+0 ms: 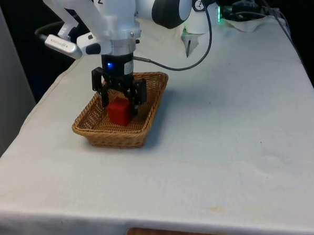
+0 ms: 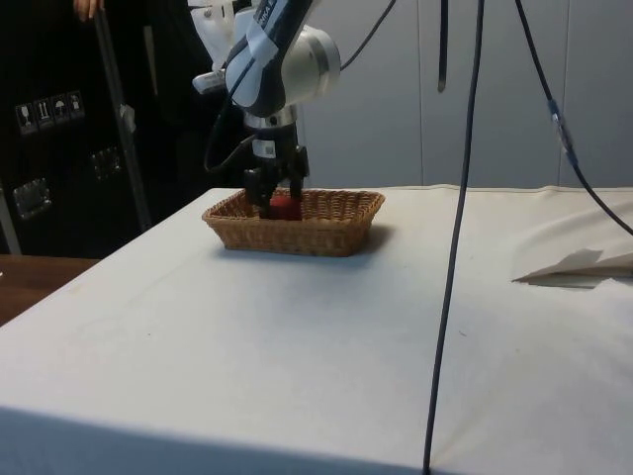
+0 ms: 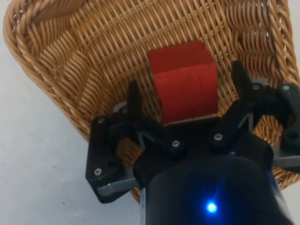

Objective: Pick up the cube and place it into the basket.

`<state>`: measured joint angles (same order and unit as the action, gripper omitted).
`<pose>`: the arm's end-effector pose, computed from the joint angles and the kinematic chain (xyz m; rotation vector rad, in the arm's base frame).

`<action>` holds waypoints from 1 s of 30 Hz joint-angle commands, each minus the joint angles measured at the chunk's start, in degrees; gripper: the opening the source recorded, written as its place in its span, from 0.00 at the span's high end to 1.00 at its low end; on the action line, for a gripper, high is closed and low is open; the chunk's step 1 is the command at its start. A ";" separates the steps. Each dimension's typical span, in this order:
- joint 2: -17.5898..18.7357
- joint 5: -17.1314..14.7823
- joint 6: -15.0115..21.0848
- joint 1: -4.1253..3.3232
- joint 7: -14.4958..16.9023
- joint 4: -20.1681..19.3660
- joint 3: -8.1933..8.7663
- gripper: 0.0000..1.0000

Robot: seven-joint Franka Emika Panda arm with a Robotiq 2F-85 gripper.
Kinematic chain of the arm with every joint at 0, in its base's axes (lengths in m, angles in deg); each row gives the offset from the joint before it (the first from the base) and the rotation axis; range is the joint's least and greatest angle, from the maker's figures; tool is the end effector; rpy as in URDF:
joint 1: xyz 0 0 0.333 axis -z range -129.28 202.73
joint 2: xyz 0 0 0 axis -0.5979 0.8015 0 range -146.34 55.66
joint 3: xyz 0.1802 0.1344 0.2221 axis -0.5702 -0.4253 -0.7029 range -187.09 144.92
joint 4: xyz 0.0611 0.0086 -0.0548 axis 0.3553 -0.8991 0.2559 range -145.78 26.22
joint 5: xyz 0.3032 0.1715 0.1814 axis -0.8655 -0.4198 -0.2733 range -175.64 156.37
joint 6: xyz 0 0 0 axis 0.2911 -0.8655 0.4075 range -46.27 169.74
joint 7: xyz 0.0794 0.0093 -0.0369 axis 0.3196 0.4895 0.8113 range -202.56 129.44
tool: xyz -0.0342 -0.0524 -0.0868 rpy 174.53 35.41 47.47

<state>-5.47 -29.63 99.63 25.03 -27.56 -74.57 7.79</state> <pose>0.6319 -0.1737 0.1998 2.9841 -0.4568 0.1367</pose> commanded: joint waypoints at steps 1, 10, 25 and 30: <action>0.00 0.00 -0.06 -0.06 -0.06 0.00 0.06 0.11; -0.46 0.23 -0.29 -0.23 -0.11 -0.06 0.34 0.00; -6.02 1.72 -3.15 -1.20 -0.34 -0.80 2.06 0.00; -7.85 2.29 -4.35 -1.43 -0.34 -0.74 2.52 0.00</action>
<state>-12.80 -27.97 95.57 24.06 -27.56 -75.03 9.80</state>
